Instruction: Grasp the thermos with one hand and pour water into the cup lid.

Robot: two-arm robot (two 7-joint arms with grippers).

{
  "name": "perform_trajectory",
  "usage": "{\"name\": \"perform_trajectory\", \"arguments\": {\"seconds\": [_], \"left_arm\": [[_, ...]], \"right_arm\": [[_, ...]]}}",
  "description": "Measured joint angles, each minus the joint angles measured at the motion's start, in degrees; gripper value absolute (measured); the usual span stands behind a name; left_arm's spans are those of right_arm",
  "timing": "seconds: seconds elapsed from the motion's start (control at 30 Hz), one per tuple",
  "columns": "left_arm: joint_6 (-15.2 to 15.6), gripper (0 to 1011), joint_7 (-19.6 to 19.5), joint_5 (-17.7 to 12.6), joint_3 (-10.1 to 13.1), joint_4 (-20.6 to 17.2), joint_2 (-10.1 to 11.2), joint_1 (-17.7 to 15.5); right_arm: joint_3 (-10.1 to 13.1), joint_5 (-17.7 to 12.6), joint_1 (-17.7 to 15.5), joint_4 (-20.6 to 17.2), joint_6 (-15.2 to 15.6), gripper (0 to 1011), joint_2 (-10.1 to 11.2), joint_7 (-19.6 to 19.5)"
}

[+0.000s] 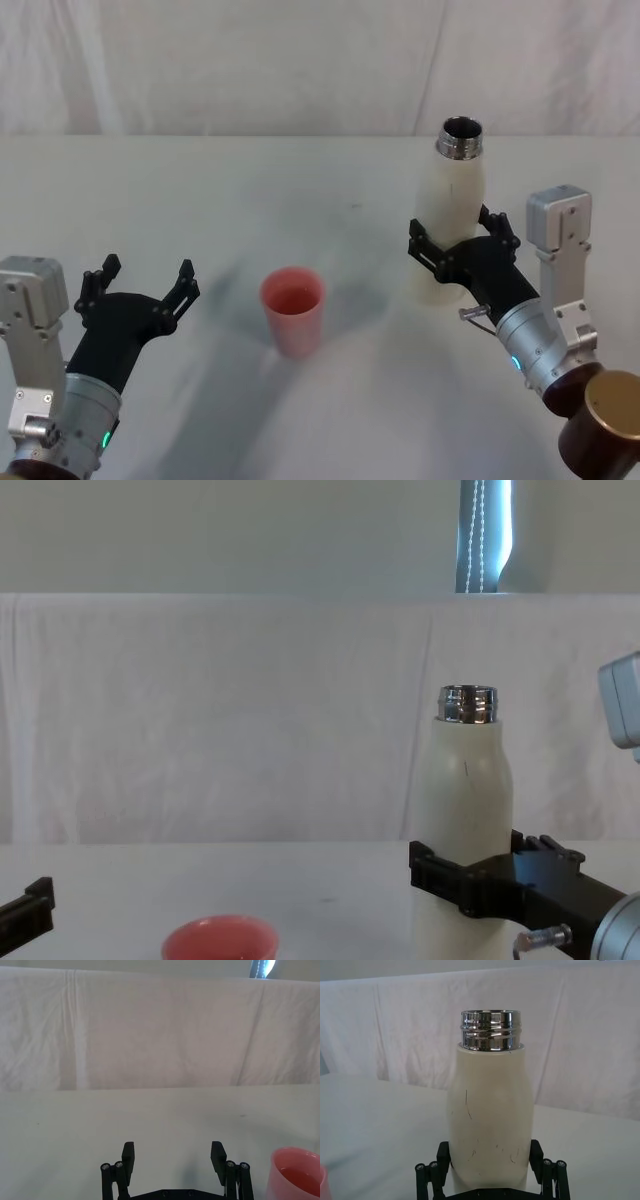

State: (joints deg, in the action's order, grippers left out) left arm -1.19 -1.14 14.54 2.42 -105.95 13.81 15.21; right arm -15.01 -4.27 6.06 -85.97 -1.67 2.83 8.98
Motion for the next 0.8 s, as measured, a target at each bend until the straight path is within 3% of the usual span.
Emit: {"name": "perform_trajectory", "arguments": {"seconds": [0.37,0.8], "left_arm": [[0.0,1001,0.0,0.0,0.0,0.0,0.0,0.0],[0.0,1001,0.0,0.0,0.0,0.0,0.0,0.0]], "right_arm": [[-0.5,0.0,1.3,1.4,0.1,1001,-0.5,-0.1],[-1.0,0.4,0.5,0.4,0.1,959,-0.5,-0.6]]}}
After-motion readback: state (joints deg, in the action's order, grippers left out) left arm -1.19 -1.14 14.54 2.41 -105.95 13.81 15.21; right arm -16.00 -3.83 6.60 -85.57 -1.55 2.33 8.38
